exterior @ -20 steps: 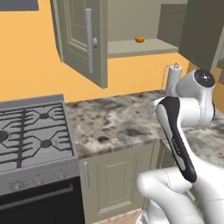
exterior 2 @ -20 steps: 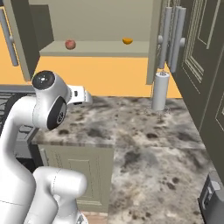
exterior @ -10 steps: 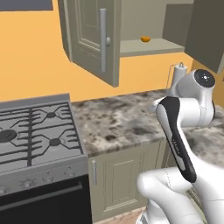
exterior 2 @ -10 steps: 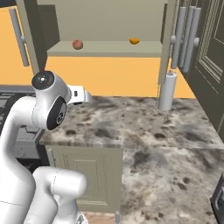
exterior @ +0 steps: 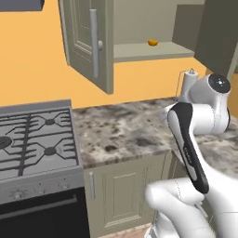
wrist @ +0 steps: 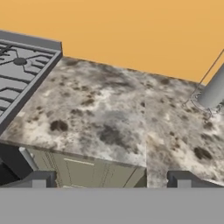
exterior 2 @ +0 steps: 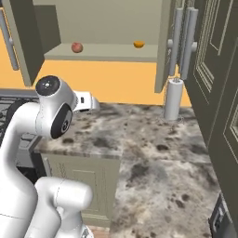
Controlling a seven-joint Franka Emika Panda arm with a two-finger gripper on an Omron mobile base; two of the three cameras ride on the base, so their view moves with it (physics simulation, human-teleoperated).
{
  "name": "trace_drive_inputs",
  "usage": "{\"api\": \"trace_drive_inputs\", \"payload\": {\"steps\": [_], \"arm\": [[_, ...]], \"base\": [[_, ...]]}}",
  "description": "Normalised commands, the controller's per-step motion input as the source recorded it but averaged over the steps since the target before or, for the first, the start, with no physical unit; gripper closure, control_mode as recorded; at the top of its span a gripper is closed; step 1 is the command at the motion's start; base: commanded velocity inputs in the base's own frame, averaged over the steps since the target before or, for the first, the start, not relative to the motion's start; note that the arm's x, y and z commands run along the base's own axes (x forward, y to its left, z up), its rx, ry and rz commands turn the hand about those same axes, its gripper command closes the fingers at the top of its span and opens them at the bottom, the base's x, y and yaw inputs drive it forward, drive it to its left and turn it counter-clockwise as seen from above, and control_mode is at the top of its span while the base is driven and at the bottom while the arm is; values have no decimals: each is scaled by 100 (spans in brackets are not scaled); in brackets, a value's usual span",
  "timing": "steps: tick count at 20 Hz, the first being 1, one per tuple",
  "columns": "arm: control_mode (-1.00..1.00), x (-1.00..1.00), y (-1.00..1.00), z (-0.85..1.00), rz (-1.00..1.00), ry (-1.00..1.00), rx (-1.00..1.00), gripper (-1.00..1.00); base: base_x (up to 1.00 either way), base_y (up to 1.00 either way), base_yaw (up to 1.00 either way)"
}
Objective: Open the cabinet. Pick the peach and peach from the cabinet and place them into the bowl. Then close the cabinet.
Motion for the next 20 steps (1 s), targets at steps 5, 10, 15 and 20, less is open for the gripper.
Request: {"api": "trace_drive_inputs", "payload": {"steps": [5, 10, 15, 20], "arm": [[100, 0, 0, 0, 0, 0, 0, -100], [100, 0, 0, 0, 0, 0, 0, -100], [100, 0, 0, 0, 0, 0, 0, -100], [100, 0, 0, 0, 0, 0, 0, -100]], "base": [[44, -88, 20], [-70, 1, -6], [-86, 0, -8], [-100, 0, -10]]}}
